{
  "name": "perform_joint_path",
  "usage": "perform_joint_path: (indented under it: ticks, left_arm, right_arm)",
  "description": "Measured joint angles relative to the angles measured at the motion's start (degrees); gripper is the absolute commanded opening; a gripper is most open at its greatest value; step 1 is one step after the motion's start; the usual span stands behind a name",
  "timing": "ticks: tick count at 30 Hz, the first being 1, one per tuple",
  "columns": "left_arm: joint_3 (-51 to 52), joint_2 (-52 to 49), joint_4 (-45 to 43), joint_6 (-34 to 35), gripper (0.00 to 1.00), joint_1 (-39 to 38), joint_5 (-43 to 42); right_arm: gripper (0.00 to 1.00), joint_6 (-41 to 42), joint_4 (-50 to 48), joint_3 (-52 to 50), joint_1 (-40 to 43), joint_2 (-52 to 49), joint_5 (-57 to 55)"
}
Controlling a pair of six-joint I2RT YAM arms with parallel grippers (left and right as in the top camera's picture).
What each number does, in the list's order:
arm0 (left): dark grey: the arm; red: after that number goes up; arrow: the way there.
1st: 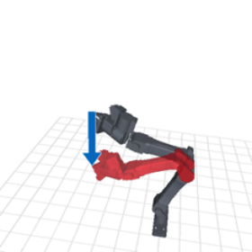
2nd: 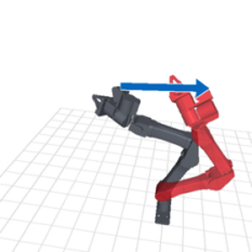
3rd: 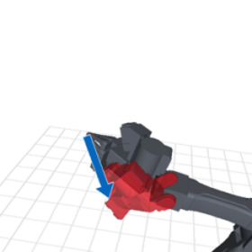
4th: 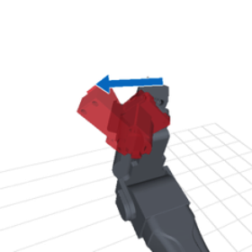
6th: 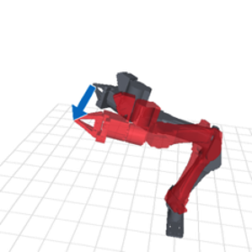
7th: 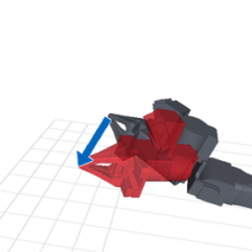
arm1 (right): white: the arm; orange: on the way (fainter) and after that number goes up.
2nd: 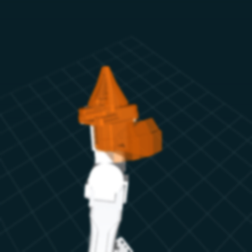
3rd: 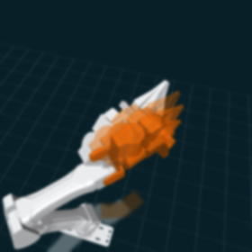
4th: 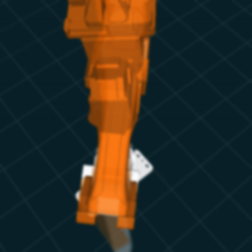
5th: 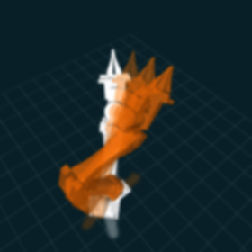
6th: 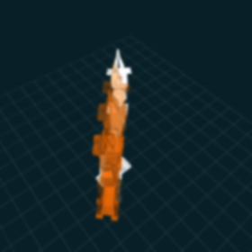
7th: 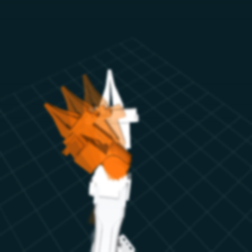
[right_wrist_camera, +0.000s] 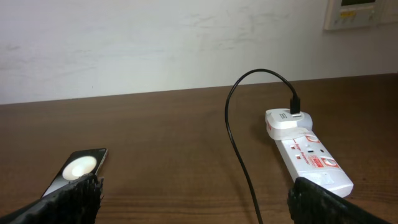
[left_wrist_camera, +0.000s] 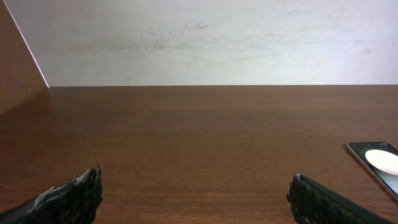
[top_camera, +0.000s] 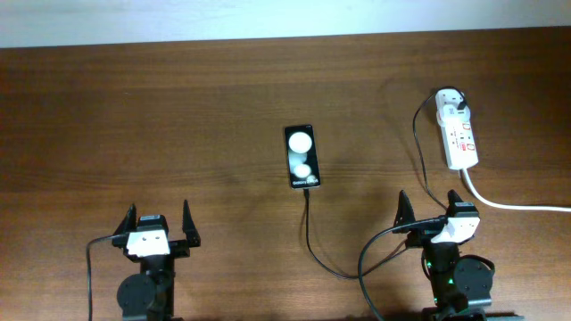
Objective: Plug charger to phone and switch on socket
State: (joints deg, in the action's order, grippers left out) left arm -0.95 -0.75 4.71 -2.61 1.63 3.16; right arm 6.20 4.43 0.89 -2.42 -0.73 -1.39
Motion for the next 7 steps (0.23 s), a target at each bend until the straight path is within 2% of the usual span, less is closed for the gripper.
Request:
perform_joint_path:
  ticks: [7]
  left_arm:
    - [0.0,0.0,0.0,0.0,0.99,0.0,0.0]
  right_arm:
    - [0.99,0.0,0.0,0.0,0.0,0.0,0.0]
